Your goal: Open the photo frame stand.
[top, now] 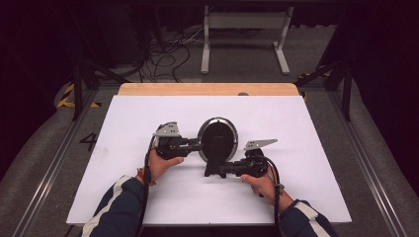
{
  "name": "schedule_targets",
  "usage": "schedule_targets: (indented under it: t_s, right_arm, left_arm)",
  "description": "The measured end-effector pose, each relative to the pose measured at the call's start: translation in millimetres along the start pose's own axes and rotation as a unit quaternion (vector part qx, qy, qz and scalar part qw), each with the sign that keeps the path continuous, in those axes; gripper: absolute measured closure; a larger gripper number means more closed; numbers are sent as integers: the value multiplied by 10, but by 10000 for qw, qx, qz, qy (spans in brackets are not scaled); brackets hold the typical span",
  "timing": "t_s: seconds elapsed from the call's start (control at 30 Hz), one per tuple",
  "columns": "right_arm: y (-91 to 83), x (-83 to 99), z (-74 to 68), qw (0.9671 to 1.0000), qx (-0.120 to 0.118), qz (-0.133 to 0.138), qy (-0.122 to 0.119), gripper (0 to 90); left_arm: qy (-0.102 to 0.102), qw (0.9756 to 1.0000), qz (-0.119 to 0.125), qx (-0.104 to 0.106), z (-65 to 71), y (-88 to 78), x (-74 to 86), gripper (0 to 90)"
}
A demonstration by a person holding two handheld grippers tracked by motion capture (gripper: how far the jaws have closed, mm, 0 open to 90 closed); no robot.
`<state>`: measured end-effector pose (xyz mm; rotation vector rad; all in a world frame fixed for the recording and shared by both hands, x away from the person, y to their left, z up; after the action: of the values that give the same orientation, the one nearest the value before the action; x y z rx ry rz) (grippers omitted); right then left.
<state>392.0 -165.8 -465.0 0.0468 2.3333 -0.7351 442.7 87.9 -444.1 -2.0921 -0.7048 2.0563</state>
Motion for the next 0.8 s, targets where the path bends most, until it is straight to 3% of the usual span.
schedule_targets:
  t_s: [0.17, 0.3, 0.47, 0.5, 0.67, 0.77, 0.8]
  right_arm:
    - [2, 7, -11, 9999, 122, -35, -50, 795]
    - [-9, 24, -22, 9997, 192, -43, -114, 796]
    - [-13, 34, -40, 9994, 269, -56, -195, 795]
    - [-12, 34, -44, 9993, 312, -60, -218, 795]
    - [-12, 32, -38, 9989, 394, -58, -244, 793]
    - [-14, 34, -50, 9986, 448, -59, -292, 791]
    - [-14, 31, -53, 9984, 470, -42, -324, 790]
  left_arm:
    - [60, 9998, -84, 152, 36, 18, 0, 754]
    - [164, 9996, -197, 110, 70, 59, -11, 732]
    - [323, 9983, -463, 126, 126, 115, 5, 709]
    - [389, 9969, -655, 187, 144, 156, 25, 696]
    - [464, 9967, -653, 143, 163, 191, 24, 685]
    - [567, 9961, -676, 18, 178, 193, 18, 681]
    - [672, 9952, -698, -140, 192, 195, 4, 681]
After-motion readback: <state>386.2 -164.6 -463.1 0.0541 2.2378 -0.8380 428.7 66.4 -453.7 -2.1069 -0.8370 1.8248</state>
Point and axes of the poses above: each handheld gripper's, and its own axes: y roughly forward along the jaws, x roughly out of its underside, z roughly to its right, the point moved 3 cm from there along y, roughly forward along the jaws, and after that the axes turned 15 degrees about y, right-handed, at the moved point
